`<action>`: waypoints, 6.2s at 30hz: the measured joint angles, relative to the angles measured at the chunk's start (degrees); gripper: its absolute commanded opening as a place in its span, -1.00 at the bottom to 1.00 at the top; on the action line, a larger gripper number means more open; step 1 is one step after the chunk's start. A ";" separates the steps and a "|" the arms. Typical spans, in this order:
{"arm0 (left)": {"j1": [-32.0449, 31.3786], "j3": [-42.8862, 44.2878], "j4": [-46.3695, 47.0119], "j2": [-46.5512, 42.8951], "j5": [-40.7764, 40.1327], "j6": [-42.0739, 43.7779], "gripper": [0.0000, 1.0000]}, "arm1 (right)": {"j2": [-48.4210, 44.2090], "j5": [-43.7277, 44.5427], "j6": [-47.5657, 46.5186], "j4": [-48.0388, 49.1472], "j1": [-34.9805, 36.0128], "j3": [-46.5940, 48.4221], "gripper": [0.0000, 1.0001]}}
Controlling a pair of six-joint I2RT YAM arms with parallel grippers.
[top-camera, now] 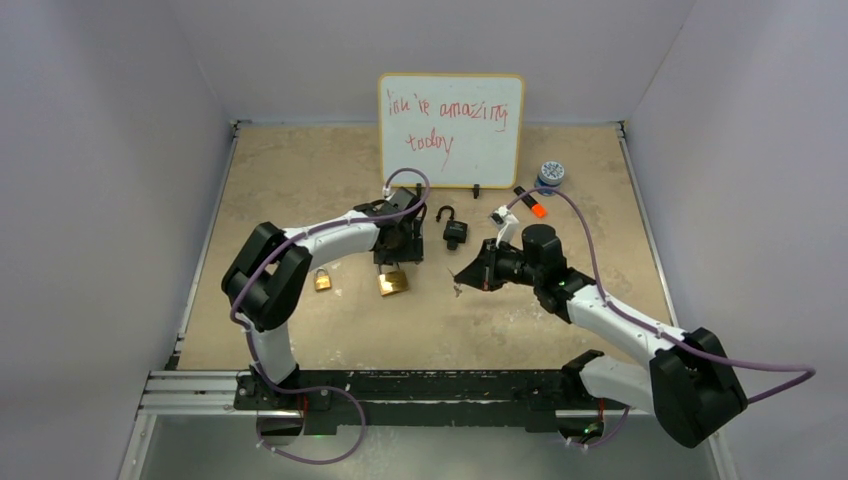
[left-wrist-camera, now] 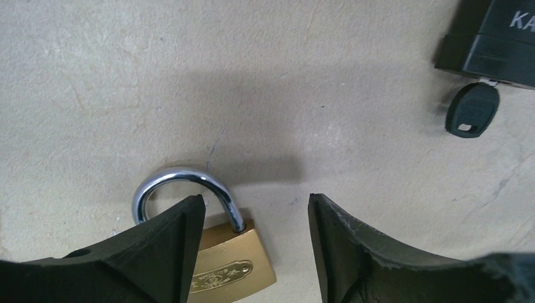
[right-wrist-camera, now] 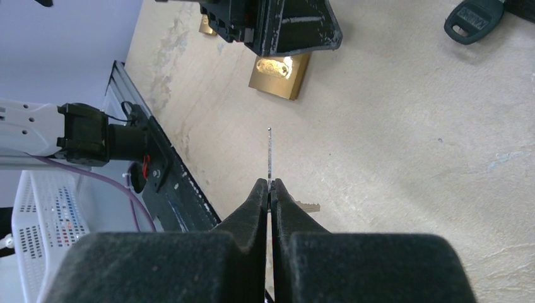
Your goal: Unlock with the key
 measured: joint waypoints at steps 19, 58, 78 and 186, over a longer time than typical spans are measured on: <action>0.00 3.72 -15.34 -10.36 -6.95 -12.50 0.73 | -3.19 3.10 1.55 -5.33 0.00 2.27 -1.00; -1.03 -1.53 -12.79 -0.50 -2.29 -14.45 0.16 | -0.55 6.69 0.52 -8.66 0.00 2.27 -1.00; 4.20 -1.77 -7.48 -5.09 17.97 -18.80 -0.33 | 2.82 -3.72 -0.17 -3.15 0.00 2.89 -1.00; 6.25 -18.32 17.64 -15.15 23.85 -55.52 -0.44 | 26.58 7.34 2.54 -24.50 6.01 30.73 -1.00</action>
